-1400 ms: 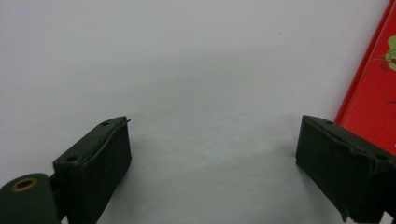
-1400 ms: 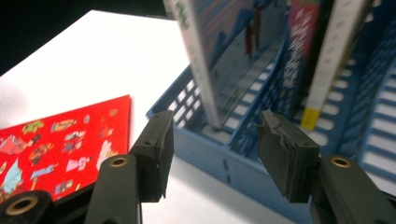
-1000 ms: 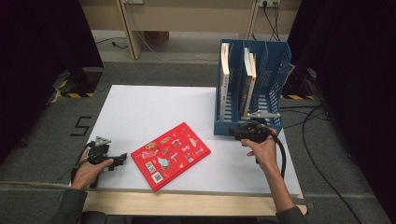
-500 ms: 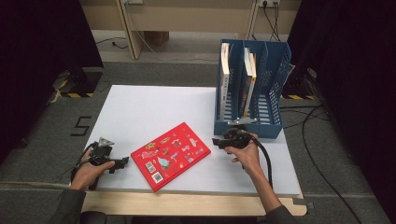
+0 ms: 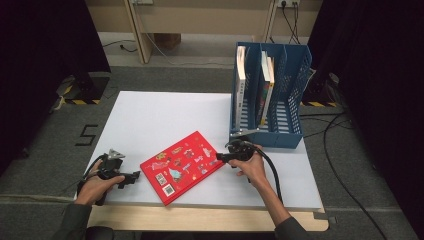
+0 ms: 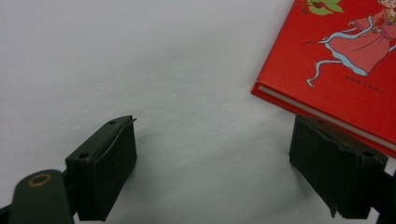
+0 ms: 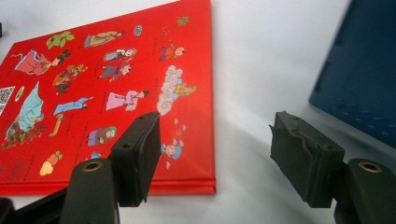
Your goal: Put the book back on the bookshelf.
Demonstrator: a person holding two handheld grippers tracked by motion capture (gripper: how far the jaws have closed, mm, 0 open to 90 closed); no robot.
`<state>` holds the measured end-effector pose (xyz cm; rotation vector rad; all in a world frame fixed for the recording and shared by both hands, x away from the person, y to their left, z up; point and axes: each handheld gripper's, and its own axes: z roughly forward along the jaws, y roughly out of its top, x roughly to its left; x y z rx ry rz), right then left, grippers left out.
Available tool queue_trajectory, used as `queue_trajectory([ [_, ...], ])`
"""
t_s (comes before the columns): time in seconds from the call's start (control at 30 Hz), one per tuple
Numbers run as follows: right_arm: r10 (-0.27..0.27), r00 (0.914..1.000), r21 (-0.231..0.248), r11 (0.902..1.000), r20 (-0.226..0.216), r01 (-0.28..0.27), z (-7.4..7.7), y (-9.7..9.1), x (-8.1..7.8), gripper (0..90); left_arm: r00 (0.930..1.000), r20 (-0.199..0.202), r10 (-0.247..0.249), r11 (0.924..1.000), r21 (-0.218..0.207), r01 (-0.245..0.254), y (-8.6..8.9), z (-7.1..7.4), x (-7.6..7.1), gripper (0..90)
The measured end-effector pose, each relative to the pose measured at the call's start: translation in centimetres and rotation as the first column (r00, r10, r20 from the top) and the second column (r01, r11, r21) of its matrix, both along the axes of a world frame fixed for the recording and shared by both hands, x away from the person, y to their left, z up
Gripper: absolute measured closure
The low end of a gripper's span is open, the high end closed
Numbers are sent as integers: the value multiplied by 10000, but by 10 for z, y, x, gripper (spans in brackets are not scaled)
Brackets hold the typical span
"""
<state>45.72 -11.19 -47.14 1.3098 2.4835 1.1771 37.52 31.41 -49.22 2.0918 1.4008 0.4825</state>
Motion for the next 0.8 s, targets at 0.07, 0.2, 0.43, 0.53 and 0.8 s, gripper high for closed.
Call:
queue_trajectory([
  [0.07, 27, 9999, 26, 10000, -157, -27, -1, 5, 1, 337, 10000, 25, -51, 10000, -32, 51, -1, 0, 0, 141],
  [0.2, 102, 9997, -50, 9999, -236, -103, -6, 12, 5, 330, 9998, 20, -185, 9998, -30, 185, -3, 0, -1, 140],
  [0.43, 277, 9992, -97, 9996, -299, -280, -12, 21, 10, 329, 9996, 68, -278, 9996, 2, 278, -7, -1, -1, 122],
  [0.53, 311, 9988, 152, 9994, -377, -305, -14, 25, 11, 325, 9996, 78, -288, 9996, 6, 288, -10, -1, -1, 118],
  [0.8, 170, 9984, 522, 9985, -532, -142, -15, 29, 13, 326, 9992, 148, -365, 9992, -124, 367, -19, -2, -1, 104],
])
